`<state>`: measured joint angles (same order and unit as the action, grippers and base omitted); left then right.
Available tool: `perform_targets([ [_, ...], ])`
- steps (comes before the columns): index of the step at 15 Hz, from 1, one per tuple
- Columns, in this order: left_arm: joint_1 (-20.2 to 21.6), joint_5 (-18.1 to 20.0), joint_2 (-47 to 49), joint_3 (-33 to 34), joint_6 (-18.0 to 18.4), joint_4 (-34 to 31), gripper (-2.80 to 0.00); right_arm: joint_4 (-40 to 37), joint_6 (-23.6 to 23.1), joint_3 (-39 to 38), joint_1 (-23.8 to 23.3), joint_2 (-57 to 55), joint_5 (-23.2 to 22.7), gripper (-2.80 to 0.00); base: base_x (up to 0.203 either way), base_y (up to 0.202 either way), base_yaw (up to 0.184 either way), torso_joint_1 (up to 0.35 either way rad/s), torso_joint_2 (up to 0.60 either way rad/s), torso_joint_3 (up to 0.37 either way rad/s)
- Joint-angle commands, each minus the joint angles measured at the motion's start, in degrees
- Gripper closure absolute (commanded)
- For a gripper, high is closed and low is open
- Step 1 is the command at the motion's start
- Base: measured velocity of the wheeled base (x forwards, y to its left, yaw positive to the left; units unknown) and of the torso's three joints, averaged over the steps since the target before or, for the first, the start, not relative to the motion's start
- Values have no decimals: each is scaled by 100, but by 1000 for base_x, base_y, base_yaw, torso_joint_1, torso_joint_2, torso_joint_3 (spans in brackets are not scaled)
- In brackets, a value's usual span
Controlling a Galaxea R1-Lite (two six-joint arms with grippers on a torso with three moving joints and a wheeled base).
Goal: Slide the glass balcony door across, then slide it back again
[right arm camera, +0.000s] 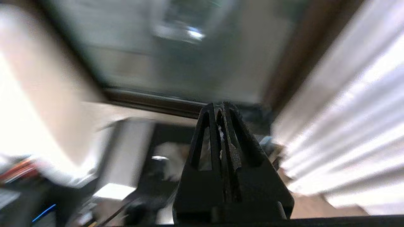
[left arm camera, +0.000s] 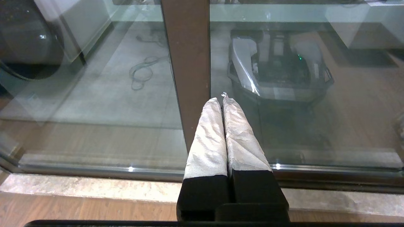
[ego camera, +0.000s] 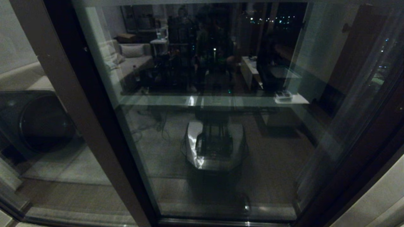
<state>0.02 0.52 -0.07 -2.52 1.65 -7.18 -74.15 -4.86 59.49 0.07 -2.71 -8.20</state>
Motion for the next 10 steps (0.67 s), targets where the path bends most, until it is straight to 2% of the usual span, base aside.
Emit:
perform_targets([
  [1, 6, 0, -1, 6, 2, -3, 0, 2462, -111, -2123, -3, 198, 530, 0, 0, 0, 0, 0, 0, 0],
  [3, 6, 0, -1, 6, 2, -3, 0, 4193, -266, -3634, -5, 233, 845, 0, 0, 0, 0, 0, 0, 0],
  [5, -2, 0, -1, 5, 2, -3, 0, 5125, -325, -4597, -6, 256, 820, 0, 0, 0, 0, 0, 0, 0],
  [8, 6, 0, -1, -1, 2, -3, 0, 6609, -373, -5515, -7, 269, 748, 0, 0, 0, 0, 0, 0, 0],
  [10, 5, 0, -1, 5, 2, -3, 0, 6907, -220, -5705, -7, 271, 759, 0, 0, 0, 0, 0, 0, 0],
])
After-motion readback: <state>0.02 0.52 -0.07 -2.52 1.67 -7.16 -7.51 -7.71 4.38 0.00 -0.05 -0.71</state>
